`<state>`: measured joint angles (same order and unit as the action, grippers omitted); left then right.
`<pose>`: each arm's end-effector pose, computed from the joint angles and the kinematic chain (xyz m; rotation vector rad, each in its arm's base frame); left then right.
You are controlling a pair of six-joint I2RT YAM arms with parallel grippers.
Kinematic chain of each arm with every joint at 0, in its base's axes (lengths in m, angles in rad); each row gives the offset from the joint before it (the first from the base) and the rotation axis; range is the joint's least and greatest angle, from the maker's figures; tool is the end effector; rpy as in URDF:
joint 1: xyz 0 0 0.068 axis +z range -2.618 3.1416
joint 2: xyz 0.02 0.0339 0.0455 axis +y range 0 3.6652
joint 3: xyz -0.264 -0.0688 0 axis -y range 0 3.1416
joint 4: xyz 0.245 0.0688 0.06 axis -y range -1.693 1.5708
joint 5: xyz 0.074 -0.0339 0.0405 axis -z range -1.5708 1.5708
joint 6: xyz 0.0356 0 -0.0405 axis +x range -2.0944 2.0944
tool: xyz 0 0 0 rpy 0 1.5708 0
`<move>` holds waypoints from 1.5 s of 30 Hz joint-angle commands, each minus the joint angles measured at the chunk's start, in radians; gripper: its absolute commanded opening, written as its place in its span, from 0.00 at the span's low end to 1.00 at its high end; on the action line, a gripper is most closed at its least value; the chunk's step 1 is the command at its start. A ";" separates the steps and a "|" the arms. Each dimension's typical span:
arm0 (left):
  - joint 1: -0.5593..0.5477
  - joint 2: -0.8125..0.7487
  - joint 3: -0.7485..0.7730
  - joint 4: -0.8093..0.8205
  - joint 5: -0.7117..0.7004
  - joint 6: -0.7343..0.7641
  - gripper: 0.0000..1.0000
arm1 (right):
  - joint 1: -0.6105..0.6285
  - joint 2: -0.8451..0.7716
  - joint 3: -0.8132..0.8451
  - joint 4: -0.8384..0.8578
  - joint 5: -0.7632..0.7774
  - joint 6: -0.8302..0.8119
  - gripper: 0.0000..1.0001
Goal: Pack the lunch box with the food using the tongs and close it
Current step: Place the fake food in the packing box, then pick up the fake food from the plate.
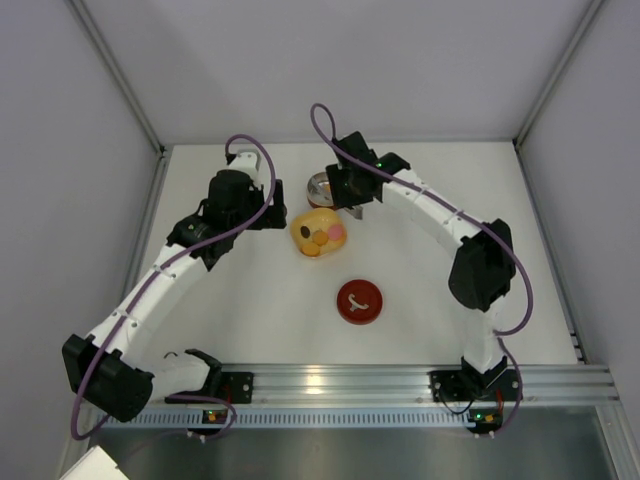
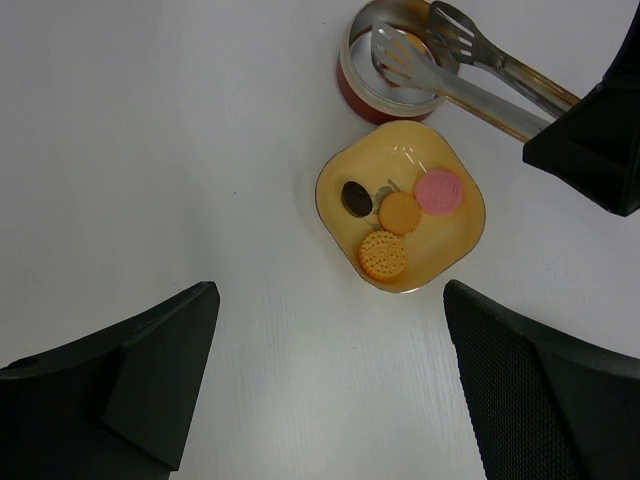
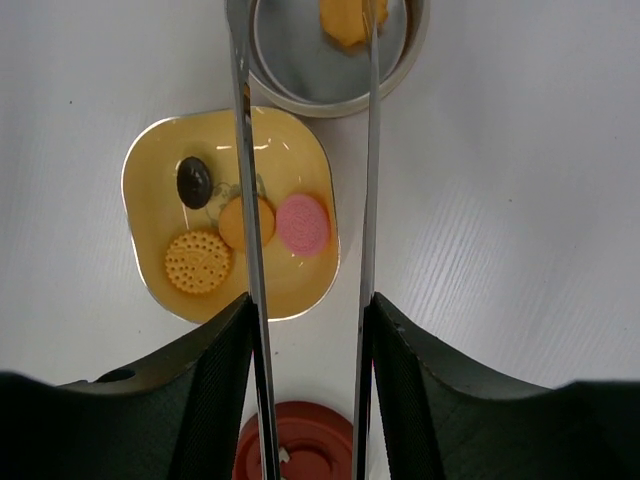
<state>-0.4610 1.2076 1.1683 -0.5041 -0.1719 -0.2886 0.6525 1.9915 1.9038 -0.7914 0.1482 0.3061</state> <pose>0.2416 -0.1132 0.3542 0.0796 2.1152 -0.2672 0.3582 0.2671 0.3087 -0.3579 2.4260 0.2459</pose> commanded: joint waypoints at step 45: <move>0.001 0.004 -0.001 0.001 0.012 0.000 0.99 | 0.203 -0.114 -0.269 0.118 -0.047 0.047 0.36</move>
<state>-0.4610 1.2076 1.1683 -0.5060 -0.1680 -0.2890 0.8333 1.8664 1.5913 -0.7345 0.1032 0.3443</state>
